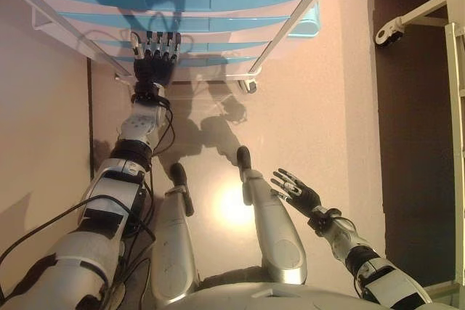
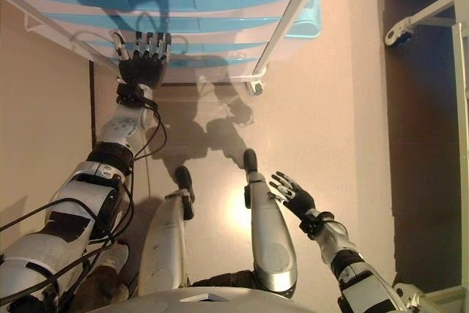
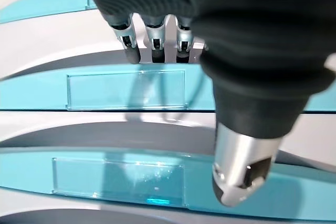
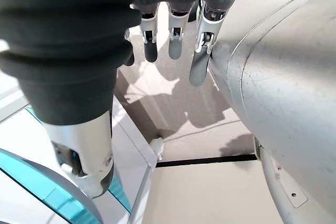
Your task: Open the drawer and pick up the medicine
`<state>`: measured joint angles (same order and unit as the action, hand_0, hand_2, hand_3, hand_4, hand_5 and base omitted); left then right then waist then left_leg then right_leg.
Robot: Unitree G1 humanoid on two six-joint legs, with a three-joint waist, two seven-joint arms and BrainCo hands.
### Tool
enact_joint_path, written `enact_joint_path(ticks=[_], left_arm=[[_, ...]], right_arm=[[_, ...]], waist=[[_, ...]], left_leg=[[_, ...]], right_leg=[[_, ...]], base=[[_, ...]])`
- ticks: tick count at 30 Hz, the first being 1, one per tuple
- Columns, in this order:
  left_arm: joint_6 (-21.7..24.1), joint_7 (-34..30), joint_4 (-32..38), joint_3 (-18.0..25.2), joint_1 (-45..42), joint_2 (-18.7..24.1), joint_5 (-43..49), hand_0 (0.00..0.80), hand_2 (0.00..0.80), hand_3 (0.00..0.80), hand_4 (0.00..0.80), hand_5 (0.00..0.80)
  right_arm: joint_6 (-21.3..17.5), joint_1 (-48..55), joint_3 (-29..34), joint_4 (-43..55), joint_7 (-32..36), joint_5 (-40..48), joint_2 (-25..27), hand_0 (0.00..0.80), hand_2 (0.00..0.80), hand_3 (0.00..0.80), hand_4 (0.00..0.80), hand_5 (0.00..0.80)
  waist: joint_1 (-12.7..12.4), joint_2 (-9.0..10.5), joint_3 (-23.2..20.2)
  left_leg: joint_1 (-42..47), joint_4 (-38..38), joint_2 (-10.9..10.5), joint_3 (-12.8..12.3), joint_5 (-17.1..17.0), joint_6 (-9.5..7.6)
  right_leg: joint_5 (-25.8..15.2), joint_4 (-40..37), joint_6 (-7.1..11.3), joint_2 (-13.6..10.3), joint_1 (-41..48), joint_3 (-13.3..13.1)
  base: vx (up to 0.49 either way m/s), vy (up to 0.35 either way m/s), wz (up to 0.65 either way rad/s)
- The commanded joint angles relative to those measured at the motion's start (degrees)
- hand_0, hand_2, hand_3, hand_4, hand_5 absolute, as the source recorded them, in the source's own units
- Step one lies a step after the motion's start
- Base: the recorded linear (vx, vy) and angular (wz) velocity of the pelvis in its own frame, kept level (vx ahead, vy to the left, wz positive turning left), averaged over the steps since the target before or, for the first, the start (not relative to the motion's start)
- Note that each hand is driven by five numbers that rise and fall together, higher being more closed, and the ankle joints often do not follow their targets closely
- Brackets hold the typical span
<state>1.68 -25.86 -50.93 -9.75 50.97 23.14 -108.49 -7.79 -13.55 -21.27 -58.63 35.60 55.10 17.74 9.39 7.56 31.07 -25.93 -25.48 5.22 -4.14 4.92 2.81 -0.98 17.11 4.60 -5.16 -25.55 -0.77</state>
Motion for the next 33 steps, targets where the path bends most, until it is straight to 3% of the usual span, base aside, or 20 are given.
enact_joint_path(ticks=[1, 2, 11, 18, 33], left_arm=[[3.8, -9.6, 11.9, 0.7, 10.0, 2.7, 0.2, 0.471, 0.471, 0.471, 0.471, 0.471], [4.3, -9.8, 12.8, 0.6, 10.0, 2.6, 0.8, 0.800, 0.800, 0.800, 0.800, 0.800], [3.5, -10.6, 16.1, 0.6, 9.0, 2.5, 2.3, 0.800, 0.800, 0.800, 0.800, 0.800], [1.4, -12.0, 14.1, 1.8, 5.8, 2.4, 1.0, 0.800, 0.800, 0.800, 0.800, 0.800], [-3.7, -21.7, 7.7, 4.6, -9.9, 0.2, 3.0, 0.800, 0.800, 0.800, 0.800, 0.800]], right_arm=[[1.0, 8.2, -5.7, 1.6, 2.2, -0.7, 1.3, 0.000, 0.000, 0.000, 0.000, 0.000], [1.0, 8.2, -5.7, 1.7, 2.2, -0.7, 1.4, 0.000, 0.000, 0.000, 0.000, 0.000], [1.4, 7.8, -5.4, 1.5, 2.2, -0.3, 1.0, 0.000, 0.000, 0.000, 0.000, 0.000], [1.6, 7.5, -4.5, 0.5, 2.6, -0.8, 0.7, 0.000, 0.000, 0.000, 0.000, 0.000], [1.3, 7.8, -2.1, 1.1, 1.0, -3.4, -0.3, 0.000, 0.000, 0.000, 0.000, 0.000]], waist=[[-1.1, -0.16, -1.3], [-1.0, 0.23, -1.3], [-2.2, 0.42, -1.3], [-3.3, 0.23, -1.3], [-6.2, -0.03, -1.3]], left_leg=[[0.5, -0.5, -1.3, -2.7, 3.8, -0.52], [-0.4, -0.2, -1.5, -3.3, 2.0, -0.72], [0.9, 1.7, -1.7, -2.5, 1.1, -0.41], [2.5, 3.4, -1.7, -1.7, 0.3, -0.12], [5.5, 6.8, -1.9, 0.8, -1.4, 0.40]], right_leg=[[-1.4, -3.5, 0.10, 1.8, 1.6, 2.1], [-2.9, -4.0, -0.27, 1.5, 0.9, 2.3], [-2.9, -4.9, -0.35, 1.4, 2.5, 3.3], [-2.5, -5.5, -0.44, 1.6, 4.3, 4.3], [-1.8, -6.9, -0.58, 2.2, 7.9, 7.2]], base=[[-0.094, -0.051, 0.00], [-0.095, -0.052, 0.00], [-0.012, -0.024, 0.00], [-0.001, -0.024, 0.04], [-0.003, -0.037, 0.05]])
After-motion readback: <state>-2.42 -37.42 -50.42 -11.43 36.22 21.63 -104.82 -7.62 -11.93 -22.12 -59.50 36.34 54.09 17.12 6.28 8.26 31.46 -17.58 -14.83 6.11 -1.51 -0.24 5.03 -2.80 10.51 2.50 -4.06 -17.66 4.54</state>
